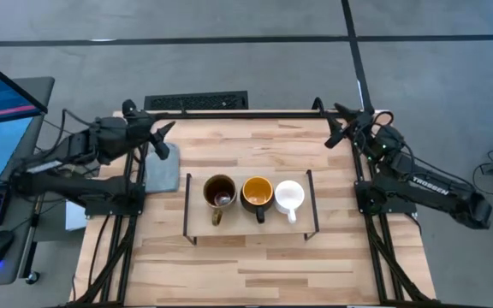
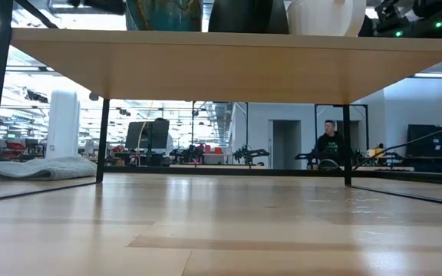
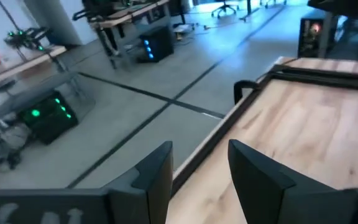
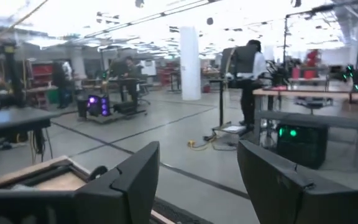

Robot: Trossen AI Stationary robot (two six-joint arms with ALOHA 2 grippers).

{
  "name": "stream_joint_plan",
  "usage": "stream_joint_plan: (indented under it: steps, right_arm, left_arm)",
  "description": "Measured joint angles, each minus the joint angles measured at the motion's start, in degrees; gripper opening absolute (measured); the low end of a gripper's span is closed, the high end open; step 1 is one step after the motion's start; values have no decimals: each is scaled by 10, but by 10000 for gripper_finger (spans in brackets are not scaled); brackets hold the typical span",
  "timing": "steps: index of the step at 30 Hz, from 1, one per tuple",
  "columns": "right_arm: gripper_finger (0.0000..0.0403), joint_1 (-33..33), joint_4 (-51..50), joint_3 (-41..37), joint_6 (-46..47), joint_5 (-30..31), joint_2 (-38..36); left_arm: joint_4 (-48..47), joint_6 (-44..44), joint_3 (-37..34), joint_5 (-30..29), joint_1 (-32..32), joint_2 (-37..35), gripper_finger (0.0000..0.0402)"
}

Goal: Stack small to large cups/mugs on shelf
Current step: Return To Home Position

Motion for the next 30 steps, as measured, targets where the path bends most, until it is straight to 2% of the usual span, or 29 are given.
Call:
stream_joint_plan:
  steps: [7,11,17,20,23,26,30]
  right_arm:
    - [240,-26,0,0,21,-62,0]
    - [240,-41,-9,0,7,-90,1]
    - [240,-63,-27,0,4,-110,21]
    - [240,-75,-27,-4,-20,-134,30]
    - [240,-91,15,-27,-20,-141,26]
    - [240,-107,57,-56,-2,-141,16]
    - [240,-117,61,-69,5,-141,5]
  left_arm:
    - [134,-5,-148,187,120,-81,146]
    - [178,10,-189,260,170,-94,146]
    - [191,-2,-248,267,231,-93,146]
    - [242,-3,-293,275,247,-97,146]
    - [287,-4,-325,275,257,-108,146]
    - [277,-4,-332,271,271,-123,146]
    - [263,10,-332,274,286,-147,146]
